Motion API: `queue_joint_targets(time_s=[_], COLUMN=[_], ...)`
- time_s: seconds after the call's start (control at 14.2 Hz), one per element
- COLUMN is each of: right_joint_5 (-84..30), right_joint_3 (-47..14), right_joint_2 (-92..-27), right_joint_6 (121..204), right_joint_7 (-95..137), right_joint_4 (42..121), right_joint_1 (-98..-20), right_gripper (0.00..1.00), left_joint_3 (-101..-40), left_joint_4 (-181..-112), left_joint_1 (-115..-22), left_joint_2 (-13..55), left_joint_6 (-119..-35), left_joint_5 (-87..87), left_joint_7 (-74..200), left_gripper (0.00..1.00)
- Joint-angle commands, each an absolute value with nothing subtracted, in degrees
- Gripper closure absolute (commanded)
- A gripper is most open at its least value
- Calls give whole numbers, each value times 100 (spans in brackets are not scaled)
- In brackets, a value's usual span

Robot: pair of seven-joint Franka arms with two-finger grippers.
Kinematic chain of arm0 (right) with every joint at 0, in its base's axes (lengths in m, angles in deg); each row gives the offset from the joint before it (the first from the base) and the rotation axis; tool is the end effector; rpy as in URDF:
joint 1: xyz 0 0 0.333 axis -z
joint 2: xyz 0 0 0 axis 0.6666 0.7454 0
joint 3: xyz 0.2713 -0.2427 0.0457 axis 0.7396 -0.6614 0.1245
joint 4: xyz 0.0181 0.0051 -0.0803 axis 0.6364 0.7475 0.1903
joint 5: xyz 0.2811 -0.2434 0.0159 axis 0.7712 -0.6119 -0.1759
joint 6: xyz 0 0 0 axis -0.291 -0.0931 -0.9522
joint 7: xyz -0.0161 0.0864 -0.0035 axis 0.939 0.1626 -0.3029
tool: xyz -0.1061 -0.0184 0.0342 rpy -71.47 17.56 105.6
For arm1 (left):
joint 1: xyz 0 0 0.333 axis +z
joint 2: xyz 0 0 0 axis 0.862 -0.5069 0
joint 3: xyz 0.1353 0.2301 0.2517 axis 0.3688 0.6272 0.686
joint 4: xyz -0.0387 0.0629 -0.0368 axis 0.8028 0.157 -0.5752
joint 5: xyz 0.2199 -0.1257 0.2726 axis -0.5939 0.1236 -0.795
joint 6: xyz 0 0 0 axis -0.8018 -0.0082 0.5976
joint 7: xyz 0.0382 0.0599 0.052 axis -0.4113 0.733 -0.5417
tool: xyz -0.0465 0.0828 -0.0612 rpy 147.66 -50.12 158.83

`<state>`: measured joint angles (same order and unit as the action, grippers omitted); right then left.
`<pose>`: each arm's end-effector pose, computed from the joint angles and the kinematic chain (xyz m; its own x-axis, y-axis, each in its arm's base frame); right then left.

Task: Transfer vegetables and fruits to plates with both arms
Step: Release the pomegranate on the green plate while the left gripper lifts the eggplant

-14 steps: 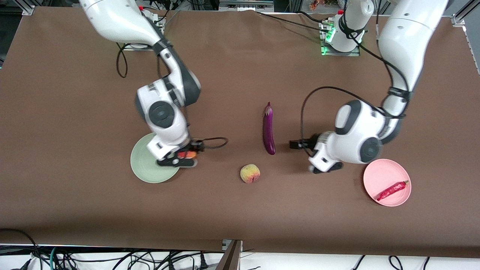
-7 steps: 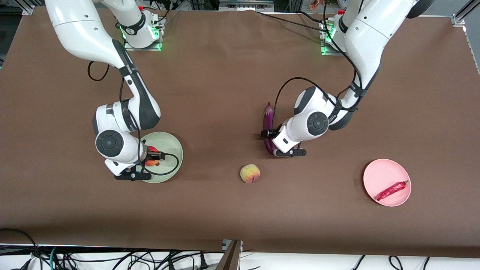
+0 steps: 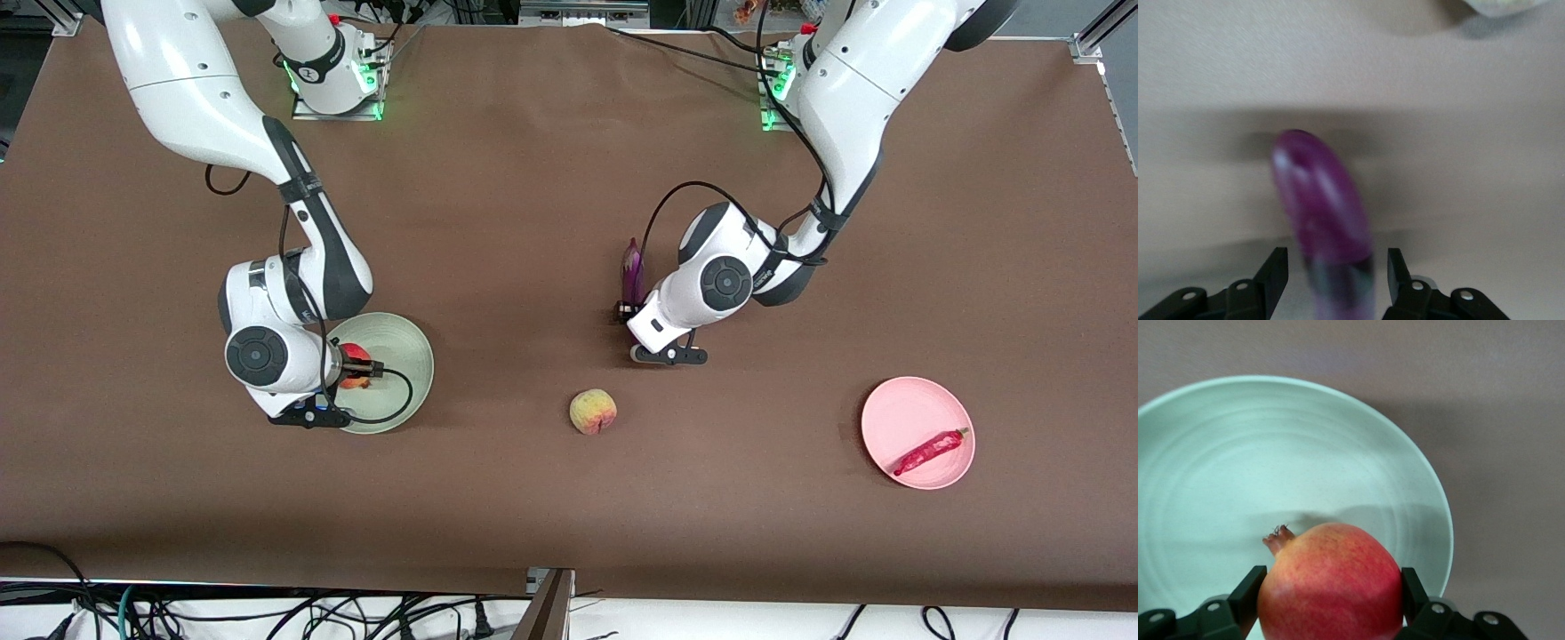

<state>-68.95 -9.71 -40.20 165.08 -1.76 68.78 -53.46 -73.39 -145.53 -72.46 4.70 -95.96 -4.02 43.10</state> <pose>0.6910 0.1512 0.2548 0.9839 -0.0508 -0.1716 -0.0327 -0.9938 0.1066 0.5833 -0.3542 0.2279 0.9822 -0.0157 -0.1874 0.0288 -0.9721 0.2328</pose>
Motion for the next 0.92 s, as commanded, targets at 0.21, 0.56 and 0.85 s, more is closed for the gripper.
queue_joint_targets(time_s=[0.21, 0.56, 0.85], right_joint_5=[-6898, -6433, -6432], right_joint_3=[-877, -510, -333], right_joint_2=[-4066, -4514, -4340], right_joint_6=[16474, 16386, 16648], right_joint_7=[-127, -241, -1425], right_joint_4=[6775, 6467, 6019], right_joint_1=[-5270, -5489, -6104], right_gripper=[0, 0, 0], left_joint_3=[-7280, -6930, -6876], left_joint_4=[-14558, -14462, -14225], left_joint_1=[-7281, -7211, -6799], left_joint_2=[441, 932, 1425], left_joint_6=[-9680, -8752, -7214], left_joint_5=[-512, -991, -2373], left_joint_7=[4216, 4277, 4959], left_gripper=[93, 100, 97])
